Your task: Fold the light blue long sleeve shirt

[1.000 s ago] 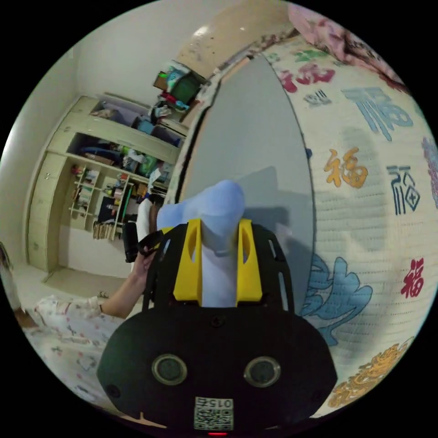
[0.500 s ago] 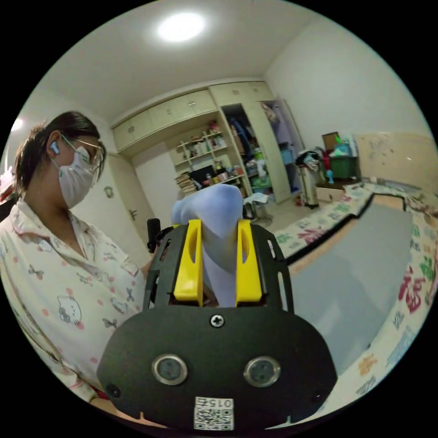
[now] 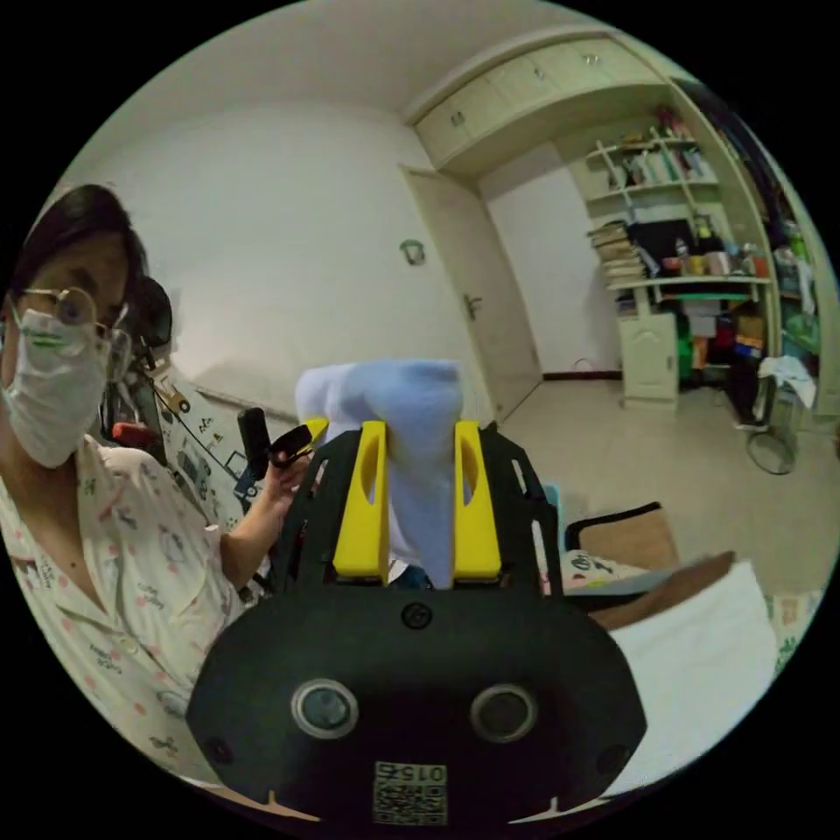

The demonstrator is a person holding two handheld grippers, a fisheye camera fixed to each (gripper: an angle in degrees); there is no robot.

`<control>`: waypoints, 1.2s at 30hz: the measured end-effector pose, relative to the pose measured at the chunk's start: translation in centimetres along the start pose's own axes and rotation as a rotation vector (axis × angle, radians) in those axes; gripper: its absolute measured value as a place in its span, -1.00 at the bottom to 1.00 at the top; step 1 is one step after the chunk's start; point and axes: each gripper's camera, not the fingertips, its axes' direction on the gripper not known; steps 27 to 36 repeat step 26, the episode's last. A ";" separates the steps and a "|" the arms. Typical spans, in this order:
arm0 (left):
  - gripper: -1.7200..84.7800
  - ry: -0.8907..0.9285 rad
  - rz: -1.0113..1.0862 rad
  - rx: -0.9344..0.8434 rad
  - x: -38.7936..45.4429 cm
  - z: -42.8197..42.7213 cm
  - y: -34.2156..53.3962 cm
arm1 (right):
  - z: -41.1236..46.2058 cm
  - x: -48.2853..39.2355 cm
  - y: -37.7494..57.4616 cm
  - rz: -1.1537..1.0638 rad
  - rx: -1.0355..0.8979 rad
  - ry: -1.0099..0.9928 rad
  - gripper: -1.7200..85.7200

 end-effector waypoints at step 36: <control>-0.71 -0.360 -0.518 -0.336 -23.3 7.8 25.6 | 9.7 21.4 7.9 0.568 -0.211 0.854 -0.61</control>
